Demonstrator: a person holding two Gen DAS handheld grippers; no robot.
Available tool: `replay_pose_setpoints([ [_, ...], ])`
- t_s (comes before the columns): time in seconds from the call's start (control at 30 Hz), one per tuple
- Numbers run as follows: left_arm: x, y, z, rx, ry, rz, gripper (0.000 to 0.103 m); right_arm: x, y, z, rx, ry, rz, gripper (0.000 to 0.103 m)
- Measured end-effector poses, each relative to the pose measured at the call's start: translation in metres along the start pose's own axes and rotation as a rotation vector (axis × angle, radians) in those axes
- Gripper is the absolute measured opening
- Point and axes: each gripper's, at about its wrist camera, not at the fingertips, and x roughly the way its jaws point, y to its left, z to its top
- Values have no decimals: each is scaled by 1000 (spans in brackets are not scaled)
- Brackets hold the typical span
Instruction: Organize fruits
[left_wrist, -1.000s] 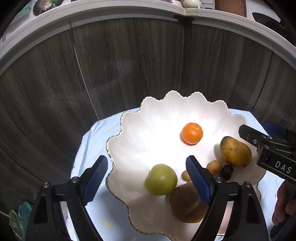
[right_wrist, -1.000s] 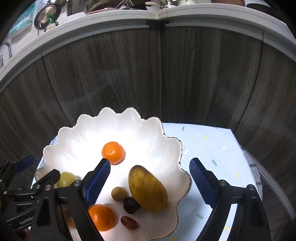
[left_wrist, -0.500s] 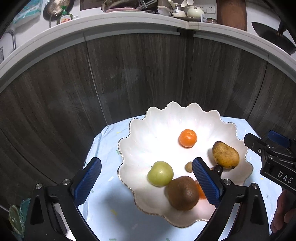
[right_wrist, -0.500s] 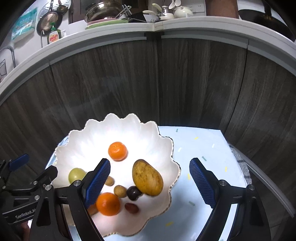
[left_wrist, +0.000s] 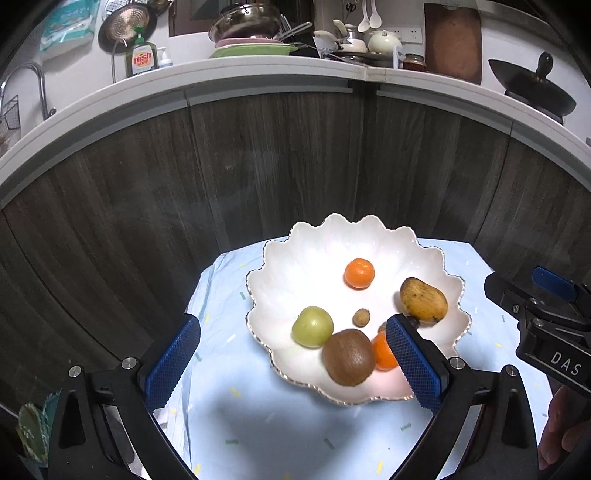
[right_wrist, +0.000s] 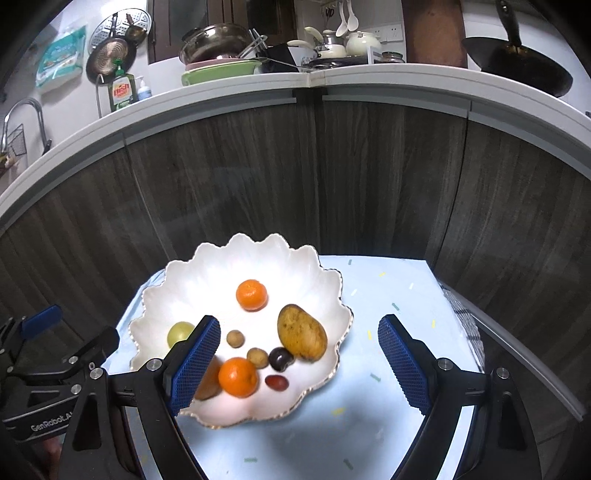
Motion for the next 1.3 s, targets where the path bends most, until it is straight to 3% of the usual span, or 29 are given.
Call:
replay_pose_setpoints([
  [1.3,-106,-1,-86,-32,8,-5,102,-109,3,-78,-16,-28,11,88],
])
